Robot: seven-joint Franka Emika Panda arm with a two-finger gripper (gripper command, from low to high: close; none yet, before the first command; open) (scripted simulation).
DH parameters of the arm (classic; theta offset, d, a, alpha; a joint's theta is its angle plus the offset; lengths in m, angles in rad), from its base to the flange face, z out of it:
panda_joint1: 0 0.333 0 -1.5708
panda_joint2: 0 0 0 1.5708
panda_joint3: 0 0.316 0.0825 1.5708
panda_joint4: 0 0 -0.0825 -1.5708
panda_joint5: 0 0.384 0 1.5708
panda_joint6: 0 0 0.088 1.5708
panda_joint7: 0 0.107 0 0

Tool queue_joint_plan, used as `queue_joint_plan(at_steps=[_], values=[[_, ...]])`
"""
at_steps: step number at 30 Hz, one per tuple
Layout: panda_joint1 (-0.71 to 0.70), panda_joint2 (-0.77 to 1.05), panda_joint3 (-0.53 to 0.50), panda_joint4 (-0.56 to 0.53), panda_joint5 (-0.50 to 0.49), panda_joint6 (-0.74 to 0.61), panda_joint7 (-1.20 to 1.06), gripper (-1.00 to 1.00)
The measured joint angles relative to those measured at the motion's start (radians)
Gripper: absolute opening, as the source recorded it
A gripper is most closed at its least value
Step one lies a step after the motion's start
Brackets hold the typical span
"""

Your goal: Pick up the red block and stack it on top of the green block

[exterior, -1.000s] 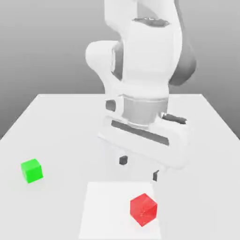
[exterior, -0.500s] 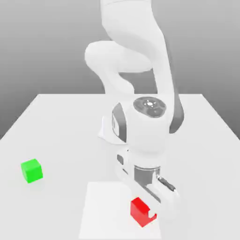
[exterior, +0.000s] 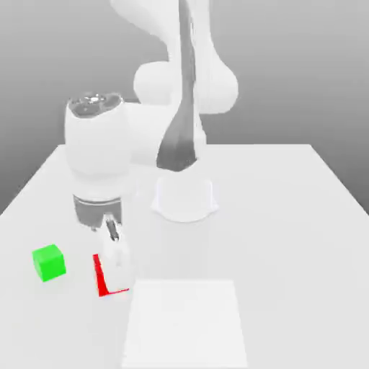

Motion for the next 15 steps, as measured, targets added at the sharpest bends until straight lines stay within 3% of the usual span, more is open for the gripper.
queue_joint_plan(at_steps=[6,11,12,15], values=[[-0.196,-0.074,-0.132,-0.057,0.032,-0.014,-0.175,-1.0],[-0.208,0.077,-0.134,-0.056,0.076,0.136,-0.222,-1.0],[-0.211,0.11,-0.129,-0.054,0.086,0.168,-0.229,1.0],[-0.211,0.11,-0.129,-0.054,0.086,0.168,-0.229,1.0]])
